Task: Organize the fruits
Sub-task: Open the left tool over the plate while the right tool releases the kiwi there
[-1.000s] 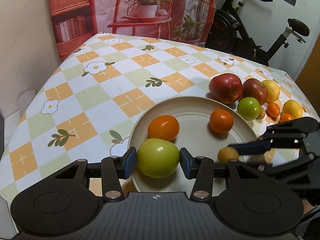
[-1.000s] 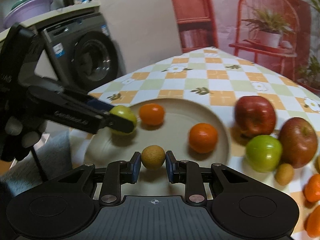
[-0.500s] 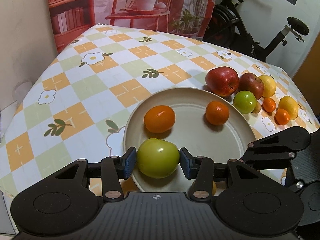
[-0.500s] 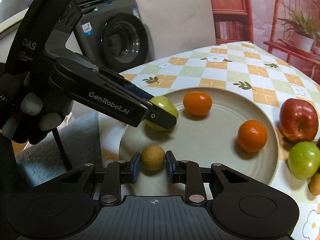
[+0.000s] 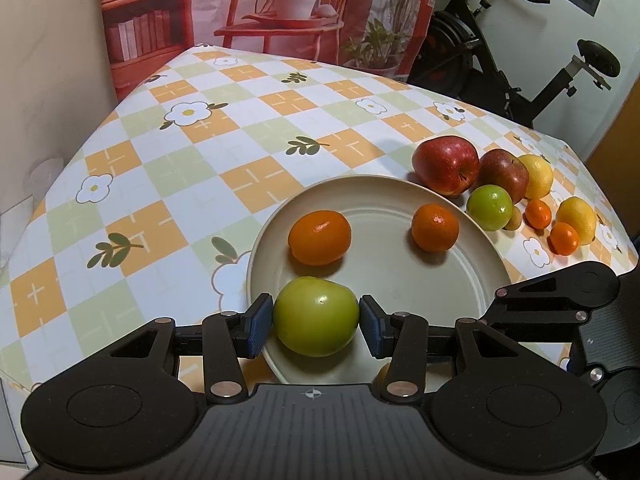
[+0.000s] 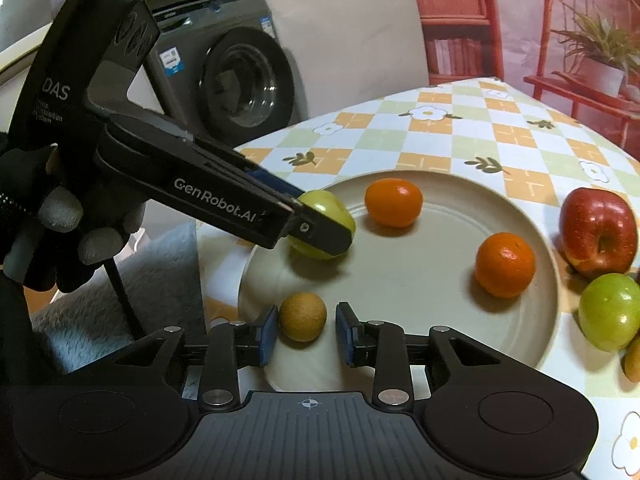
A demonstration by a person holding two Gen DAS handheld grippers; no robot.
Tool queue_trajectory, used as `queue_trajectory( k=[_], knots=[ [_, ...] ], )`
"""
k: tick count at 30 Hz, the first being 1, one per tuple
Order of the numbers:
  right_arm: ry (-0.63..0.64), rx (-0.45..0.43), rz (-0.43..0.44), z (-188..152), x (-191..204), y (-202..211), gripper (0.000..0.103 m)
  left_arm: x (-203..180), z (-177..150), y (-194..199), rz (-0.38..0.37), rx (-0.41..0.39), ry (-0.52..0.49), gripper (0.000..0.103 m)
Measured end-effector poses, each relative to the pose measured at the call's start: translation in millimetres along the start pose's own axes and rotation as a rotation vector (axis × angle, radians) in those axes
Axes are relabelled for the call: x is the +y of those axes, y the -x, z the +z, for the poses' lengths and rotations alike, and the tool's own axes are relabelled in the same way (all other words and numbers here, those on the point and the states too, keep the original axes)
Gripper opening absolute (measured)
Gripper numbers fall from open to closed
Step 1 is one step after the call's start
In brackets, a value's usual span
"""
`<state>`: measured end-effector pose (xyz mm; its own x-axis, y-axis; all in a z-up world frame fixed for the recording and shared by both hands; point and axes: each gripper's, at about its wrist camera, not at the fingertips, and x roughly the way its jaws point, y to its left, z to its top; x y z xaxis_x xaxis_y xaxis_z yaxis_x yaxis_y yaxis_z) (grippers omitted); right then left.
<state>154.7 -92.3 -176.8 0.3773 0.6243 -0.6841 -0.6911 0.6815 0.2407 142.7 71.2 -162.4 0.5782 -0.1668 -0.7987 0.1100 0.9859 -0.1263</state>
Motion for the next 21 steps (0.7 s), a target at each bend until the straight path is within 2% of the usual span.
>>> queue_trajectory(
  k=[4,10,15,21],
  knots=[
    [-0.025,-0.039,-0.020,-3.0,-5.7,12.0,0.030,1.1,2.1,2.5,0.007,-0.018,0.020,0.052],
    [-0.127,-0.162,-0.079,-20.4,-26.9,48.9,0.031,-3.9,8.3,8.4,-0.002,-0.078,0.035,0.053],
    [-0.241,-0.259,-0.188,-40.1,-56.2,83.3,0.032,-23.2,18.4,4.6,-0.011,-0.104,-0.007,0.053],
    [-0.319,-0.321,-0.345,-66.7,-83.3,111.6,0.032,-58.4,31.0,-5.2,-0.044,-0.129,-0.077,0.053]
  ],
)
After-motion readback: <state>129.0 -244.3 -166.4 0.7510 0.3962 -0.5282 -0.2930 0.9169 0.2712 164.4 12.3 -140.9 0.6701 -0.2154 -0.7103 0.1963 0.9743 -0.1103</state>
